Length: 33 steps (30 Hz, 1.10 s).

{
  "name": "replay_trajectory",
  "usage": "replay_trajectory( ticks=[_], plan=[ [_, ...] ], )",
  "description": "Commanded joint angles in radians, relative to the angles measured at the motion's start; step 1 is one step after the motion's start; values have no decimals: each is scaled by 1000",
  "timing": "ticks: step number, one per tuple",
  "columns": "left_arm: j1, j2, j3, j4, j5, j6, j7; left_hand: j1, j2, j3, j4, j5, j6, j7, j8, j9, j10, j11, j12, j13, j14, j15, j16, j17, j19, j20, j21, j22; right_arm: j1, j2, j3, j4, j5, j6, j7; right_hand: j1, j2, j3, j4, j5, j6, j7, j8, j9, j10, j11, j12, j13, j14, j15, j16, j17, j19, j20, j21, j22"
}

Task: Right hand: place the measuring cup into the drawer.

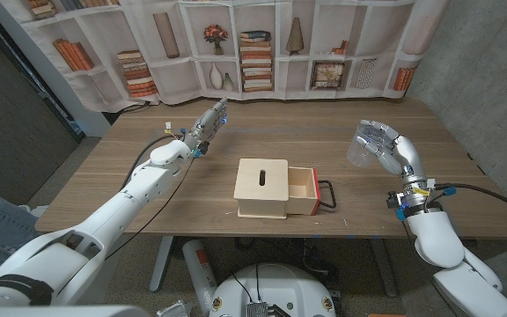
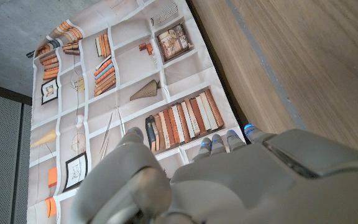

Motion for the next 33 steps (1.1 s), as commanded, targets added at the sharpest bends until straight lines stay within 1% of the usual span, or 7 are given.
replay_trajectory(
  ticks=[1, 20, 24, 27, 28, 33],
  plan=[
    [5, 7, -5, -7, -2, 2, 4, 3, 7, -4, 0, 0, 3, 0, 3, 3, -6, -2, 4, 2, -40, 5, -2, 5, -51, 4, 0, 6, 16, -5, -25, -8, 5, 2, 19, 29, 29, 22, 13, -7, 20, 11, 8, 5, 82, -67, 6, 4, 7, -114, -4, -1, 14, -59, 6, 2],
    [-7, -2, -4, 19, -4, -12, -13, 4, 9, -6, -1, -1, 3, 0, 3, 3, -5, -2, 4, 2, -40, 5, -2, 5, -51, 3, 0, 6, 8, -10, -58, -30, -5, 11, 29, 30, 33, 28, 15, -10, 34, 11, 11, 8, 91, -70, 7, 5, 22, -113, -8, -10, 16, -61, 9, 1],
    [-9, -4, -3, 22, -4, -13, -15, 5, 9, -7, -1, -1, 2, 0, 2, 3, -6, -2, 4, 2, -40, 5, -2, 5, -51, 4, 0, 6, 13, -10, -67, -32, -7, 16, 34, 30, 34, 29, 16, -10, 37, 12, 11, 8, 97, -65, 8, 6, 24, -113, -9, -11, 16, -62, 9, 1],
    [-10, -4, -3, 24, -5, -13, -17, 5, 10, -7, -1, -1, 2, 0, 2, 3, -6, -3, 4, 2, -41, 5, -2, 5, -52, 4, 0, 6, 21, -11, -78, -30, -12, 21, 38, 30, 35, 30, 16, -10, 39, 12, 12, 9, 102, -71, 9, 6, 28, -115, -9, -12, 16, -63, 10, 1],
    [-11, -4, -2, 25, -3, -14, -17, 5, 10, -7, -1, -1, 2, 0, 2, 3, -6, -2, 4, 2, -41, 4, -2, 5, -51, 4, 0, 6, 24, -11, -81, -29, -12, 22, 40, 30, 35, 30, 16, -10, 40, 12, 12, 9, 102, -66, 10, 6, 29, -116, -9, -13, 16, -63, 10, 1],
    [-12, -2, -2, 25, -3, -13, -19, 6, 10, -8, -1, -1, 2, 0, 2, 3, -6, -3, 4, 2, -41, 4, -2, 5, -51, 4, 0, 6, 39, -10, -101, -25, -18, 29, 45, 31, 35, 32, 17, -11, 46, 12, 13, 10, 104, -70, 9, 6, 31, -118, -11, -15, 16, -63, 10, 1]
  ],
)
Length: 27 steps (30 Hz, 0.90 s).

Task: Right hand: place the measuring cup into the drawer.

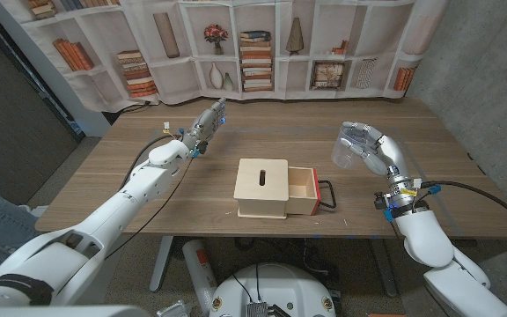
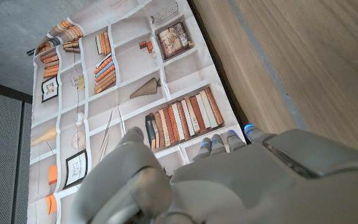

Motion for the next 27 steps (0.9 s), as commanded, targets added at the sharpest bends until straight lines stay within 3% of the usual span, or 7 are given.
replay_trajectory(
  ticks=[1, 27],
  plan=[
    [-5, 0, 1, 6, 1, -3, -7, 2, 6, -5, 2, -1, 2, 0, 2, 3, -6, -3, 4, 2, -41, 4, -2, 5, -52, 4, -1, 6, 28, -1, -43, 3, -16, 17, 11, 27, 39, 14, 5, -2, 21, 8, 9, 3, 83, -71, 6, 6, 8, -117, -3, 0, 8, -63, 10, 0],
    [-11, 0, -1, 29, -1, -13, -22, 5, 8, -7, 0, -1, 2, -1, 3, 3, -7, -6, 3, 2, -42, 4, -2, 5, -52, 4, -1, 6, 114, -10, -143, 37, -27, 21, 27, 24, 43, 19, 8, -4, 33, 6, 10, 6, 89, -71, 3, 7, 15, -115, -10, -8, -12, -60, 4, 0]
  ],
)
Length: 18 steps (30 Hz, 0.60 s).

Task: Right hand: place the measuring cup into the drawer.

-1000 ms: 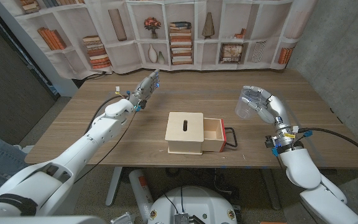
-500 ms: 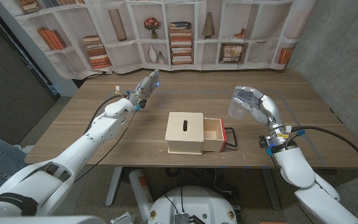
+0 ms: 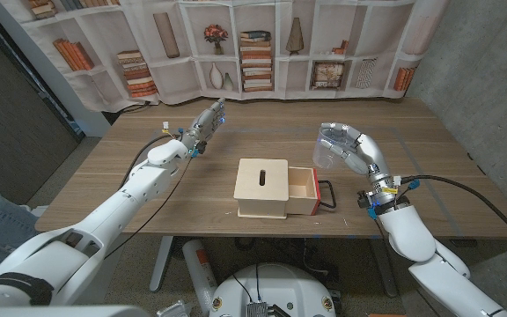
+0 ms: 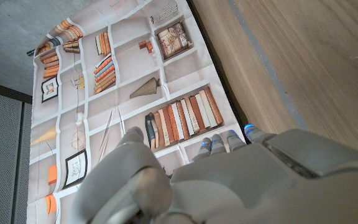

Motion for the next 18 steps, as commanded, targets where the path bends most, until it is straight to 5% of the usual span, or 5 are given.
replay_trajectory(
  ticks=[1, 18],
  plan=[
    [-7, -1, -1, 13, -1, -5, -8, 5, 8, -4, 3, -1, 2, -1, 3, 3, -7, -6, 3, 2, -42, 4, -2, 5, -52, 4, -1, 6, 38, 3, -47, 18, -4, 8, -3, 28, 39, 19, 8, -1, 23, 12, 3, 7, 83, -74, 4, 3, 8, -112, -2, 0, -13, -59, -4, 0],
    [-27, -13, 5, 38, 3, -7, -20, 7, 10, -6, 2, -2, 2, -1, 3, 3, -9, -7, 3, 2, -44, 2, -3, 5, -53, 3, -1, 6, 63, 32, -108, 48, 23, 42, -9, 25, 40, 23, 9, -3, 44, 8, 8, 9, 100, -76, 6, 3, 21, -108, -5, -7, -31, -71, -10, -1]
  ],
)
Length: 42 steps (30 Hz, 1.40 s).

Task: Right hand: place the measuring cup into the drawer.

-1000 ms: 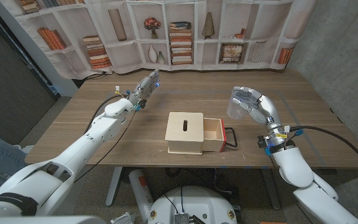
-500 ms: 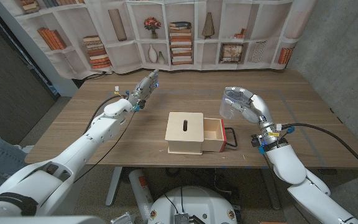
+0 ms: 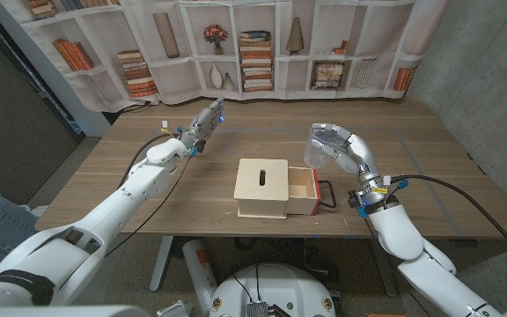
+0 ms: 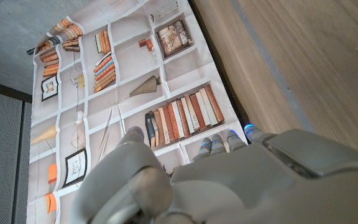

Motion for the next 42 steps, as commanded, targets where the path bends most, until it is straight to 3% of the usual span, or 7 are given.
replay_trajectory(
  ticks=[1, 15, 42],
  plan=[
    [-10, -7, 5, 15, 3, -3, -8, 4, 6, -6, 2, -2, 2, 0, 3, 3, -4, -1, 3, 2, -44, 2, -3, 5, -53, 3, -1, 6, 20, 15, -45, 17, 23, 16, 3, 25, 40, 17, 11, -2, 26, 11, 8, 4, 95, -84, 7, 4, 11, -107, 2, 2, -4, -73, -4, -1],
    [-5, -5, 2, 11, 1, -7, -8, 5, 7, -7, 1, -2, 2, 0, 3, 3, -4, -1, 3, 2, -45, 1, -3, 5, -54, 3, -1, 6, 41, 0, -90, 22, 8, 9, 26, 26, 43, 22, 11, -3, 34, 16, 9, 5, 99, -83, 6, 4, 15, -108, -2, -3, -9, -77, -5, -1],
    [-8, 11, 4, -3, 7, 3, -13, 6, 8, -10, 1, -3, 3, 0, 3, 3, -5, -1, 3, 2, -45, 1, -2, 5, -54, 2, -1, 6, 48, 32, -100, 64, -162, 24, -91, 24, 45, 28, 12, -4, 40, 11, 7, 7, 101, -88, 2, 5, 19, -108, -9, -9, -20, -83, -9, -2]
  ],
)
